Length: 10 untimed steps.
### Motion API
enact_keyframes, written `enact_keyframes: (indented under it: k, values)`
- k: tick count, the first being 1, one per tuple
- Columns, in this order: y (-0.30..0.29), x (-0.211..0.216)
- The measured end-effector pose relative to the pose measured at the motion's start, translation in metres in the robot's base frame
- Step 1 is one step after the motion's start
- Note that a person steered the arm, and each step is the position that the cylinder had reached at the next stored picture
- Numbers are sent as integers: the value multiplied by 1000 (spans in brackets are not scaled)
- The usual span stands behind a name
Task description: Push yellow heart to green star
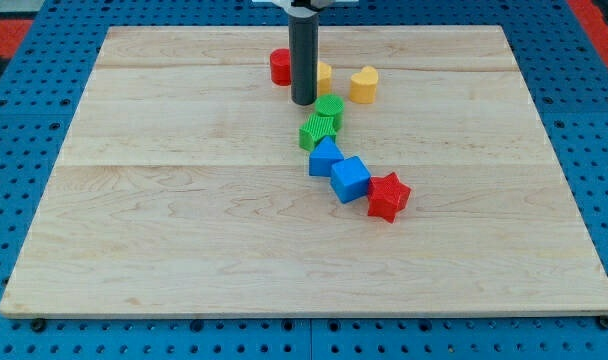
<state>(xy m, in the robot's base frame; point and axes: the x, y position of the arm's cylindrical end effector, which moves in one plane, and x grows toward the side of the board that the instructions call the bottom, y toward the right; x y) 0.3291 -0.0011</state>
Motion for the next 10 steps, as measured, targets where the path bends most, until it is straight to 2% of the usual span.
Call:
enact_keyframes:
  k: [2,5,7,8,10]
  values:
    - [50,-50]
    - [110,-43]
    - [106,-30]
    - [101,-38]
    - [69,-38]
